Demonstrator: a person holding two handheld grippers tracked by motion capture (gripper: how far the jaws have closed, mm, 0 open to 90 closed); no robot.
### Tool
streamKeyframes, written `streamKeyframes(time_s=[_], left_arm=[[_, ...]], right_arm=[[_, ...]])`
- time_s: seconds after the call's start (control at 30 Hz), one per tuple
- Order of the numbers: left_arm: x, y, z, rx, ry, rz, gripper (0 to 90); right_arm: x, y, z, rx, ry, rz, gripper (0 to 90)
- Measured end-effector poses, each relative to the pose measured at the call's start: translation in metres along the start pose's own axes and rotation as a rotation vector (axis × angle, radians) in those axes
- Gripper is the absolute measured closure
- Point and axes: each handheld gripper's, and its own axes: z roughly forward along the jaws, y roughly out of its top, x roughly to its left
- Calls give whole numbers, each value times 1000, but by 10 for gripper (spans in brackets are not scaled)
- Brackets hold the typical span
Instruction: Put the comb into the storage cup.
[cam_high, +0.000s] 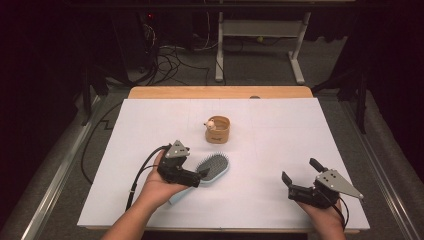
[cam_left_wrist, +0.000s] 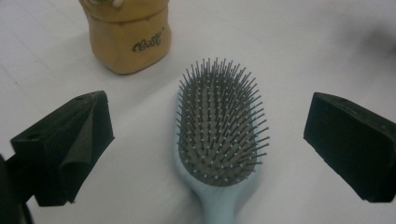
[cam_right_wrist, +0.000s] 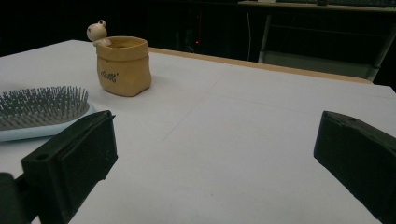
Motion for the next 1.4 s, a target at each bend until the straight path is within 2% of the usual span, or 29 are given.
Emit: streamKeyframes(time_s=[0.03,0.23,0.33,0.43,0.6,0.77,0.83,0.97,1.07,1.13,1.17,1.2,1.3,1.4], left_arm=[[0,-1,2,7,-4,-13,28],[0,-4,12,28,9,-11,23],[-2,-4,16,39,10,5,20],[-4,-5,20,63,3,-6,23],[-2,-7,28,107,26,9,21],[-7,-9,36,142,27,36,30],[-7,-11,40,157,39,50,30],[-6,-17,47,226,76,78,25],[-3,-21,52,267,115,80,29],[-2,-23,55,287,124,79,33],[-2,-24,57,302,132,91,34],[-3,-25,58,307,139,106,38],[-4,-26,62,325,152,112,53],[-3,-28,66,351,172,106,63]], right_arm=[[0,0,0,1,2,0,0],[0,-1,2,7,1,-1,0],[0,-1,2,5,0,-2,0],[0,-1,2,10,-2,-3,0],[-1,-1,3,10,-4,-3,0],[-1,-2,4,19,-2,-1,0],[-1,-2,4,21,0,0,0],[-1,-2,4,18,0,-3,0],[-2,-2,3,17,1,-1,0],[-2,-2,4,20,1,-1,0],[-2,-2,4,21,1,-1,0],[-2,-2,4,21,1,1,0],[-2,-2,4,20,2,0,0],[-2,-2,4,19,2,0,0]])
